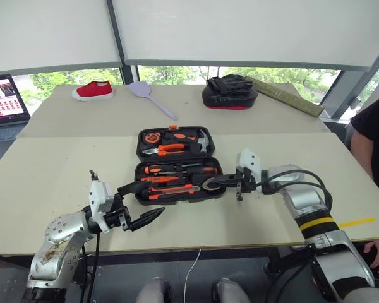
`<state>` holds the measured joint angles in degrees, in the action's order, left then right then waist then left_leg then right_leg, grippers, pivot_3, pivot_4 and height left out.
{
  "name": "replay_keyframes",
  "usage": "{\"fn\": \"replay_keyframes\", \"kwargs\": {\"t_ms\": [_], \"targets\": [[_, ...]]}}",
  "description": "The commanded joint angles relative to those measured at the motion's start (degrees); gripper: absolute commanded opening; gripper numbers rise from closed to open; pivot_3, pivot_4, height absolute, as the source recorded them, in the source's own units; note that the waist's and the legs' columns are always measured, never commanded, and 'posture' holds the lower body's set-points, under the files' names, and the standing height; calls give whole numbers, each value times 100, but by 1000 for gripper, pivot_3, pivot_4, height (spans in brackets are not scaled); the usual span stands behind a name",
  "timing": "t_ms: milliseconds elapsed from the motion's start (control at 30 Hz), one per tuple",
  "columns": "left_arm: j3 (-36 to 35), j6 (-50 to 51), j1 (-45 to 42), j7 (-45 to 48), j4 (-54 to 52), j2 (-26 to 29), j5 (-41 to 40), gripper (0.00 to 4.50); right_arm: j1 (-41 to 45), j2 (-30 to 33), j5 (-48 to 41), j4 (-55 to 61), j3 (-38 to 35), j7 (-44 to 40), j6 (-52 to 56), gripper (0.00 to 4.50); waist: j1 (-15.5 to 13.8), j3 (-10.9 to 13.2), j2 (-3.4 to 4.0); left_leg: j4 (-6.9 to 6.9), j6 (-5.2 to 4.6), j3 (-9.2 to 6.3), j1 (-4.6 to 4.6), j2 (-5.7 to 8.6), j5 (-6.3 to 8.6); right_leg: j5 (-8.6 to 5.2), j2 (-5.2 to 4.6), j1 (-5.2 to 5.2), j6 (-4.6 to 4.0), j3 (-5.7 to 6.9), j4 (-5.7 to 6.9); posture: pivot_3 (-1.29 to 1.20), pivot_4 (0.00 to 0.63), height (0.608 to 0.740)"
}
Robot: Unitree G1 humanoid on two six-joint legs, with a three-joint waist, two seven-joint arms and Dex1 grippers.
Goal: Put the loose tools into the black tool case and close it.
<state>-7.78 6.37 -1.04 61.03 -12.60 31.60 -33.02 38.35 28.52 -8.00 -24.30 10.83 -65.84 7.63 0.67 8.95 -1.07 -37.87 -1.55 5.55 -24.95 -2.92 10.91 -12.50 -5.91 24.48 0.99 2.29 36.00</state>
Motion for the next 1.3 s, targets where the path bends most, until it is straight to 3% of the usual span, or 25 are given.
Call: {"fn": "replay_keyframes", "kwargs": {"t_ms": [33,400,600,733,800,900,1000,1233,1300], "targets": [[-54,-18,-93,-2,-182,53,-63,4500,-33,-4,124,-162,-7,79,-207,27,-5,0,0,0,0,0,0,0,0,0,0,-1,0,0,0,0,150,740],[-147,40,-120,-8,-132,128,-110,4500,-111,27,-428,522,-349,-243,-325,27,-1,0,0,0,0,-8,6,0,0,-1,0,-7,1,-1,-1,0,150,740],[-937,619,-76,-495,150,384,-481,4500,-526,359,-759,1247,-863,-42,-142,27,-16,1,-1,0,0,-23,7,-2,0,-2,0,-7,3,0,-1,0,150,740],[-1413,1173,33,-1430,676,852,128,4500,-1142,726,-725,1582,-1278,313,-112,27,-23,1,-2,0,0,-30,7,0,1,-7,-3,-6,10,0,-2,0,150,740],[-1671,1087,109,-1385,1030,961,122,4500,-1479,909,-679,1628,-1439,444,-154,27,-32,2,-2,2,1,-31,7,0,1,-11,-3,-5,16,0,-3,0,150,740],[-1810,880,173,-1239,1485,1053,257,3729,-1763,1013,-601,1539,-1562,644,-359,0,-35,2,-3,7,1,-24,6,0,2,-15,-15,1,10,0,-9,0,150,740],[-1616,811,-72,-1359,1790,1052,545,2525,-1720,996,-358,1297,-1514,918,-615,0,-26,3,-4,7,12,-20,7,-1,8,-27,-18,4,-8,0,-9,0,150,740],[-753,1077,-1654,-1931,2624,753,1177,86,-453,681,336,238,-896,1362,-540,0,-32,15,-17,6,47,-16,7,4,11,-8,-17,5,3,2,-5,0,150,740],[-464,1132,-2197,-2109,3014,565,1410,86,108,451,579,-403,-669,1500,-500,0,-20,15,-17,5,25,-8,8,6,-10,2,-14,1,15,2,-5,0,150,740]]}}
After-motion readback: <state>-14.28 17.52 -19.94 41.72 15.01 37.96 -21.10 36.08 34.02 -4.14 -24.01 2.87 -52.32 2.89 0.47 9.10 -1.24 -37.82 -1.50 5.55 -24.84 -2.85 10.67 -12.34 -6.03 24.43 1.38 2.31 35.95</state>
